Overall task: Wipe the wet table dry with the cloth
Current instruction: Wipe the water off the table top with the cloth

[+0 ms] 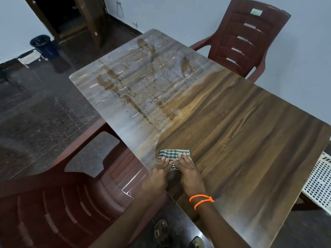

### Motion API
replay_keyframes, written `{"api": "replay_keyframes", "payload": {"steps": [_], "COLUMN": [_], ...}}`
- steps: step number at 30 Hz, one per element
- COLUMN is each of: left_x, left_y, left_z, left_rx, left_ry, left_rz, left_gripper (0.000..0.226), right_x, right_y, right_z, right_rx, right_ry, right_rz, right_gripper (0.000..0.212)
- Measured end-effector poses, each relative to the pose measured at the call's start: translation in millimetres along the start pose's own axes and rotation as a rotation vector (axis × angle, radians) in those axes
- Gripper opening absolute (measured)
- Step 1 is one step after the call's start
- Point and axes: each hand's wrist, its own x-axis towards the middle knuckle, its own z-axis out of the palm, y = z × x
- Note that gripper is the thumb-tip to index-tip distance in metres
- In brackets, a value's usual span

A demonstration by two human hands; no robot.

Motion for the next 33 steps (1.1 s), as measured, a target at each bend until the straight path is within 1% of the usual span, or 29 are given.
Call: {"api": "replay_keyframes", "payload": {"steps": [3, 6, 9, 15, 18, 20, 23, 25, 27, 30, 33], "left_x": [8.5, 33.7, 54.8, 28.6, 9.0, -4.5, -30.6, -47.0, -58.5, -65.6, -48.2], "left_y": [8.6, 3.3, -7.5, -52.3, -67.0, -67.8, -63.8, -57.8, -50.3, -36.3, -29.4], "left_z": [3.0, -0.6, -6.9, -14.4, -18.1, -18.5, -12.8, -2.9, 10.1, 20.4, 14.5], "left_rx": [0.024, 0.025, 0.024, 0.053, 0.048, 0.038, 0.009, -0.013, -0.04, -0.028, -0.008], "left_ry": [-0.015, 0.009, 0.031, 0.049, 0.032, 0.053, 0.075, 0.077, 0.097, 0.049, -0.005], "left_rz": [0.002, 0.006, 0.043, 0.153, 0.178, 0.186, 0.2, 0.183, 0.166, 0.178, 0.183], "left_gripper": [0.048, 0.048, 0.05, 0.049, 0.047, 0.049, 0.042, 0.037, 0.039, 0.047, 0.048], "right_x": [3.9, 25.1, 40.9, 26.3, 12.8, 0.0, -25.7, -42.7, -54.8, -65.9, -57.3], "right_y": [11.3, 12.9, 5.3, -32.6, -47.7, -56.3, -68.3, -67.0, -59.2, -47.0, -36.9], "right_z": [-5.3, -0.8, 6.5, 38.4, 45.6, 48.1, 49.4, 42.9, 33.2, 21.9, 18.8], "right_rx": [-0.012, 0.024, 0.026, 0.014, 0.001, -0.005, -0.002, 0.01, 0.015, 0.019, 0.022], "right_ry": [0.016, 0.097, 0.154, 0.143, 0.139, 0.111, 0.072, 0.06, 0.051, 0.047, 0.103], "right_rz": [0.031, 0.139, 0.193, 0.179, 0.149, 0.132, 0.13, 0.119, 0.091, 0.066, 0.103], "right_gripper": [0.065, 0.064, 0.063, 0.054, 0.058, 0.06, 0.058, 0.057, 0.055, 0.052, 0.048]}}
